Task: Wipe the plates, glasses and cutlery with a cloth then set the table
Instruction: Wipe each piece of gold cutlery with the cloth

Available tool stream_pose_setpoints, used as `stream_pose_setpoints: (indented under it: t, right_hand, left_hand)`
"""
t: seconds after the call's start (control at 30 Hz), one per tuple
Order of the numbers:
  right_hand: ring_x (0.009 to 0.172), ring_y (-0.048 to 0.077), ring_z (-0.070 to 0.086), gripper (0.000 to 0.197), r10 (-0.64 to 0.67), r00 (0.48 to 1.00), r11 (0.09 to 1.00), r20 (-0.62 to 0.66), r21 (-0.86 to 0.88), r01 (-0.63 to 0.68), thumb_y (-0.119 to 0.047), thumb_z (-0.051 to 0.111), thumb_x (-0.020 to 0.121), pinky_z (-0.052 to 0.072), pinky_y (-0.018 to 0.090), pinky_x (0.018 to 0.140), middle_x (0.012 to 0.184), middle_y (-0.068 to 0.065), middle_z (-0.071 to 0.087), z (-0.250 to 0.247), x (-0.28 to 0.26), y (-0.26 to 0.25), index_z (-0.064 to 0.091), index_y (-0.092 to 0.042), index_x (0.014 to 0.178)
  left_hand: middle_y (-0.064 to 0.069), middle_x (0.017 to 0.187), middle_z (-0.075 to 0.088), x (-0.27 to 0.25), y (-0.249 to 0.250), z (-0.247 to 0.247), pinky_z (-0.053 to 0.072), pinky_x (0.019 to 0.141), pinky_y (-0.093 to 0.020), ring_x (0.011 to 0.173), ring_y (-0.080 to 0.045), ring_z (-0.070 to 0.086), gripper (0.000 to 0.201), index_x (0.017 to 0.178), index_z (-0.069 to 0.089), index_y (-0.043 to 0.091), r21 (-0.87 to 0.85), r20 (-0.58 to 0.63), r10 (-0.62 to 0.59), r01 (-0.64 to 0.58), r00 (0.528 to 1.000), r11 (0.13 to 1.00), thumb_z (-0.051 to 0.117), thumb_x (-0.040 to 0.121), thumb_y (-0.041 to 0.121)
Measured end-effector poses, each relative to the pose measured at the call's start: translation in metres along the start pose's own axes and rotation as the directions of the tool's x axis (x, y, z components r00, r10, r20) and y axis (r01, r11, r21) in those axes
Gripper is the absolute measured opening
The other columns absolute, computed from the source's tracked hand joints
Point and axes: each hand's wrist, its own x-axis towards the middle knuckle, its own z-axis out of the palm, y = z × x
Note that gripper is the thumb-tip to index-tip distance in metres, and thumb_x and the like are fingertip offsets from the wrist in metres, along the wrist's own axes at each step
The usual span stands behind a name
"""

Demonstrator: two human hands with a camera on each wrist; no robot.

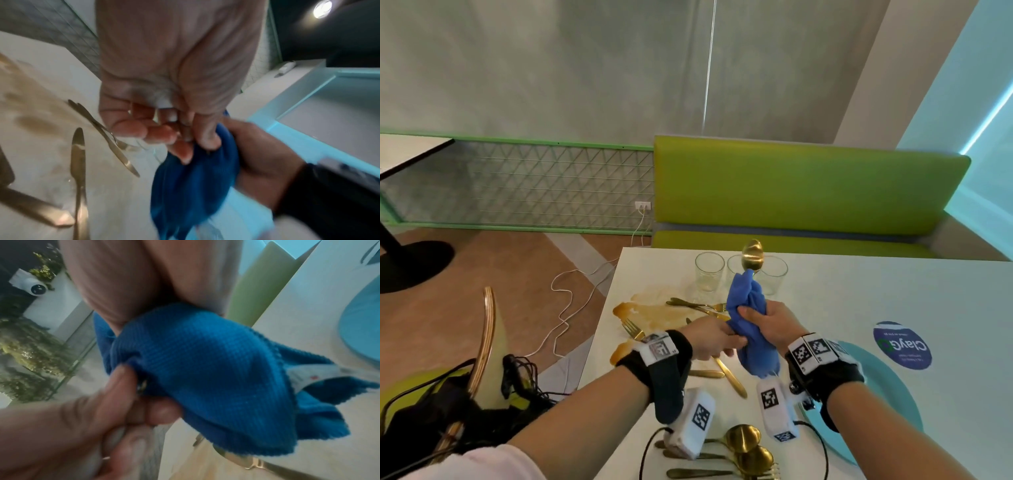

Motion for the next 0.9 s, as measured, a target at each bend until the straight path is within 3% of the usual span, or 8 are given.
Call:
stream_pose_setpoints:
  t: [0.07, 0.17, 0.4, 0.53, 0.7, 0.77, 0.83, 0.9]
  right_hand:
    - [0.073, 0.019, 0.055, 0.025, 0.007, 0.999, 1.0, 0.042, -0.014, -0.006, -0.033, 0.058, 0.089, 0.044, 0.026, 0.07, 0.067, 0.001, 0.058, 0.001, -0.004, 0.004, 0.055, -0.016, 0.071]
    - [0.071, 0.016, 0.056, 0.022, -0.004, 0.989, 1.0, 0.151, 0.004, 0.003, -0.028, 0.061, 0.088, 0.046, 0.032, 0.078, 0.069, 0.001, 0.06, 0.008, -0.009, 0.005, 0.057, -0.02, 0.068]
    - [0.093, 0.027, 0.059, 0.011, -0.032, 0.968, 0.999, 0.249, -0.025, 0.039, -0.01, 0.061, 0.087, 0.047, 0.047, 0.096, 0.095, 0.017, 0.064, 0.021, -0.011, 0.004, 0.065, -0.004, 0.095]
    - [0.087, 0.018, 0.056, 0.009, -0.049, 0.967, 0.998, 0.251, -0.034, 0.059, -0.021, 0.06, 0.089, 0.044, 0.029, 0.083, 0.091, 0.006, 0.062, 0.024, -0.019, 0.001, 0.06, -0.018, 0.08]
    - [0.063, 0.007, 0.047, 0.026, -0.047, 0.958, 0.974, 0.284, -0.2, 0.107, -0.024, 0.061, 0.088, 0.037, 0.013, 0.06, 0.066, -0.003, 0.052, 0.02, -0.02, 0.006, 0.051, -0.023, 0.064]
    - [0.064, 0.003, 0.047, 0.024, -0.049, 0.958, 0.961, 0.284, -0.247, 0.122, -0.024, 0.062, 0.088, 0.034, 0.007, 0.057, 0.067, -0.008, 0.052, 0.012, -0.022, 0.013, 0.053, -0.027, 0.066]
    - [0.075, 0.008, 0.055, 0.014, -0.046, 0.98, 0.968, 0.196, -0.235, 0.092, -0.024, 0.062, 0.087, 0.037, 0.01, 0.062, 0.075, -0.008, 0.06, 0.001, -0.021, 0.019, 0.06, -0.028, 0.074]
    - [0.083, 0.017, 0.059, 0.014, -0.037, 0.997, 0.978, 0.074, -0.201, 0.051, -0.025, 0.061, 0.088, 0.04, 0.015, 0.07, 0.092, 0.005, 0.066, -0.011, -0.019, 0.02, 0.067, -0.015, 0.094]
  left_hand:
    - [0.007, 0.074, 0.053, 0.004, -0.003, -0.015, 0.035, 0.054, -0.019, 0.063, -0.007, 0.043, 0.018, 0.104, 0.064, 0.016, -0.098, -0.135, -0.05, 0.036, 0.99, 0.995, 0.056, 0.092, 0.027]
    - [0.0, 0.084, 0.06, 0.012, -0.004, -0.025, 0.04, 0.059, -0.024, 0.069, -0.013, 0.048, 0.009, 0.097, 0.063, 0.02, -0.372, -0.331, -0.114, -0.019, 0.937, 0.928, 0.058, 0.089, 0.019]
    - [-0.002, 0.079, 0.064, 0.014, -0.005, -0.011, 0.044, 0.071, -0.03, 0.074, -0.018, 0.055, 0.014, 0.082, 0.066, 0.018, -0.621, -0.17, -0.117, -0.014, 0.978, 0.784, 0.056, 0.092, 0.016]
    - [-0.005, 0.077, 0.065, 0.017, -0.008, -0.01, 0.042, 0.078, -0.037, 0.085, -0.026, 0.055, 0.017, 0.075, 0.069, 0.014, -0.643, -0.164, -0.135, -0.002, 0.977, 0.766, 0.059, 0.088, 0.018]
    - [-0.001, 0.077, 0.055, 0.02, -0.002, -0.024, 0.031, 0.055, -0.023, 0.062, -0.011, 0.042, 0.008, 0.095, 0.062, 0.009, -0.839, -0.329, -0.287, -0.139, 0.9, 0.526, 0.058, 0.091, 0.015]
    - [0.002, 0.076, 0.049, 0.018, -0.005, -0.043, 0.031, 0.055, -0.021, 0.064, -0.009, 0.037, 0.02, 0.112, 0.059, 0.01, -0.796, -0.456, -0.312, -0.226, 0.833, 0.561, 0.055, 0.094, 0.017]
    - [0.002, 0.081, 0.053, 0.01, -0.014, -0.057, 0.041, 0.075, -0.027, 0.08, -0.013, 0.044, 0.02, 0.111, 0.059, 0.01, -0.655, -0.535, -0.253, -0.208, 0.806, 0.726, 0.056, 0.093, 0.019]
    - [0.0, 0.095, 0.06, 0.001, -0.028, -0.055, 0.039, 0.09, -0.032, 0.096, -0.016, 0.049, 0.019, 0.106, 0.063, 0.011, -0.403, -0.491, -0.136, -0.086, 0.861, 0.911, 0.058, 0.092, 0.021]
